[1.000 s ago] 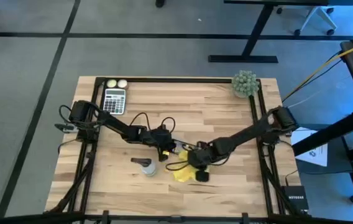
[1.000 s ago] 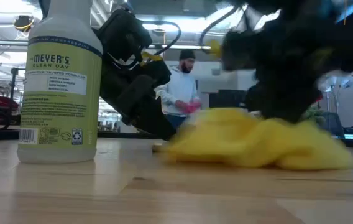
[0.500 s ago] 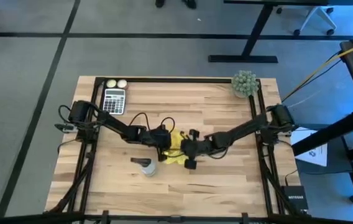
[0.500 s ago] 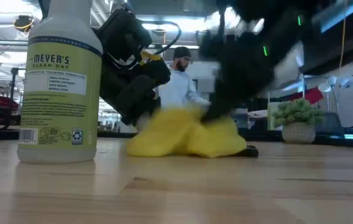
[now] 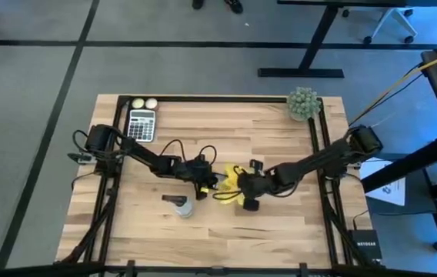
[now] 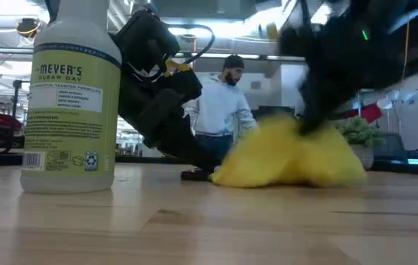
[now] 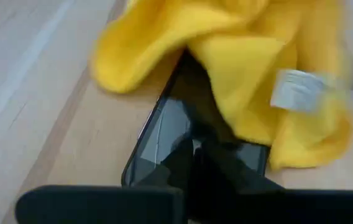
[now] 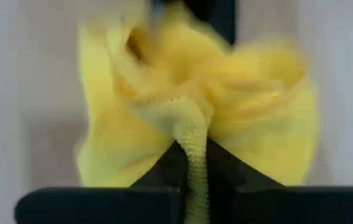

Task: Apply microfiber cloth
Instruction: Wipe the front of the cellphone with a microfiber cloth

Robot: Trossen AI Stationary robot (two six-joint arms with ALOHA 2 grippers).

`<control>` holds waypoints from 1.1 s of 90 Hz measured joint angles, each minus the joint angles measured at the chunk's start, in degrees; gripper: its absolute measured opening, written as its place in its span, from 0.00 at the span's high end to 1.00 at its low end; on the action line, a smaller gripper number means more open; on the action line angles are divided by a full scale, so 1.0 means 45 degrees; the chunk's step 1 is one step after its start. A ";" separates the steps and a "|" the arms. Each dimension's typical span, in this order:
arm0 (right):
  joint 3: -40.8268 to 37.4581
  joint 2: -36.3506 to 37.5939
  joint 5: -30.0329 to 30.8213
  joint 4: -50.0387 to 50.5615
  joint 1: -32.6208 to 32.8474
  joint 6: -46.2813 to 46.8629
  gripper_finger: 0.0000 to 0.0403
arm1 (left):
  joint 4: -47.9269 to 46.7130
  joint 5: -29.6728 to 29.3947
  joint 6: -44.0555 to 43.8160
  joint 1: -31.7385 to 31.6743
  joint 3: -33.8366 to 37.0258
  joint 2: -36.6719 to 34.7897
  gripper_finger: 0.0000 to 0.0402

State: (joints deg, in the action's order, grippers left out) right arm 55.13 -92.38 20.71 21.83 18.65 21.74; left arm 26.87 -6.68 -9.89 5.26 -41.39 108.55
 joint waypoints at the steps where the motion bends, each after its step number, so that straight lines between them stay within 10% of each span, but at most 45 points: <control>1: -0.0003 0.0029 0.0270 -0.0107 -0.0029 -0.0092 0.96 | -0.0001 0.0000 0.0001 0.0000 0.0000 0.0000 0.96; 17: -0.0152 -0.0440 0.3507 -0.3246 -0.0466 -0.1969 0.96 | 0.0011 0.0007 -0.0018 0.0000 0.0000 0.0000 0.96; 32: -0.0369 -0.1884 0.0390 -0.4214 -0.0772 -0.1923 0.96 | -0.0004 0.0010 -0.0048 0.0000 -0.0005 0.0000 0.96; 76: 0.0270 -0.0917 -0.0435 0.4354 0.0636 0.0430 0.96 | 0.0016 0.0020 -0.0338 0.0000 -0.0005 0.0000 0.96; 99: 0.0161 -0.0788 0.2200 -0.3471 0.0247 -0.1022 0.96 | 0.0043 0.0031 -0.0358 0.0000 -0.0005 0.0000 0.96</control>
State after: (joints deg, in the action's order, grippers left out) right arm 55.86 -95.92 30.60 6.21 19.76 17.14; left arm 27.06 -6.54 -11.51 5.26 -41.41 108.55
